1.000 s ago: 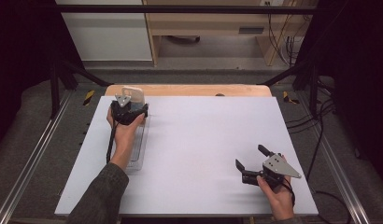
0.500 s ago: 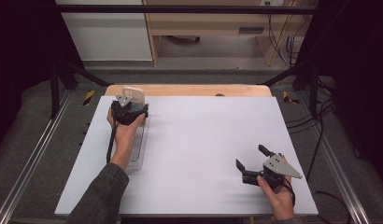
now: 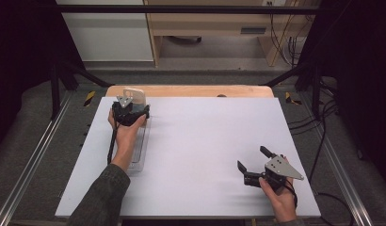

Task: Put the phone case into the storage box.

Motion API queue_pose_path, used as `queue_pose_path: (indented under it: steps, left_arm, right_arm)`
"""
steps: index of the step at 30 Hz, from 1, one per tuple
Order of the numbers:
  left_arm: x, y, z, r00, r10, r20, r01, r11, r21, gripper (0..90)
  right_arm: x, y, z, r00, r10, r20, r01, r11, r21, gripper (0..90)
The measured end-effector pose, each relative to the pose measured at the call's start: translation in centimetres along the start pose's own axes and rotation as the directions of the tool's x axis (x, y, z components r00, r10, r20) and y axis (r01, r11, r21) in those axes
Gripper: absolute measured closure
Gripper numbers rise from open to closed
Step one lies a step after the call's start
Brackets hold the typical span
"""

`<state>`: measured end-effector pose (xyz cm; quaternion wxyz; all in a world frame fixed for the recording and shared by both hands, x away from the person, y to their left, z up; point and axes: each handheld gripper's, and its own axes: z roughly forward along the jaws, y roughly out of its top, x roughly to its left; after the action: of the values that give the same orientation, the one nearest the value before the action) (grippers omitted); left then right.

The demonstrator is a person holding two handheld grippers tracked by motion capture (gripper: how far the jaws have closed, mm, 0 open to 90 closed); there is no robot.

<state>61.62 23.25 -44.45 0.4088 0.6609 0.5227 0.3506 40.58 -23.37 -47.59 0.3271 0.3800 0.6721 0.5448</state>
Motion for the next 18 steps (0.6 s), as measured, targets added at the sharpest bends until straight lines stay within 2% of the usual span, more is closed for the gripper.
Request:
queue_pose_path:
  steps: [14, 18]
  left_arm:
    - [-0.05, 0.01, 0.08, 1.0, -0.004, 0.006, 0.004, 1.0, -0.001, 9.2]
    - [-0.13, 0.11, 0.03, 0.9997, -0.02, 0.011, 0.02, 0.9994, -0.027, 6.1]
  right_arm:
    - [0.02, -0.03, 0.05, 1.0, -0.002, -0.002, 0.002, 1.0, 0.001, 2.4]
    - [0.02, -0.03, 0.04, 1.0, -0.002, -0.002, 0.002, 1.0, 0.001, 2.3]
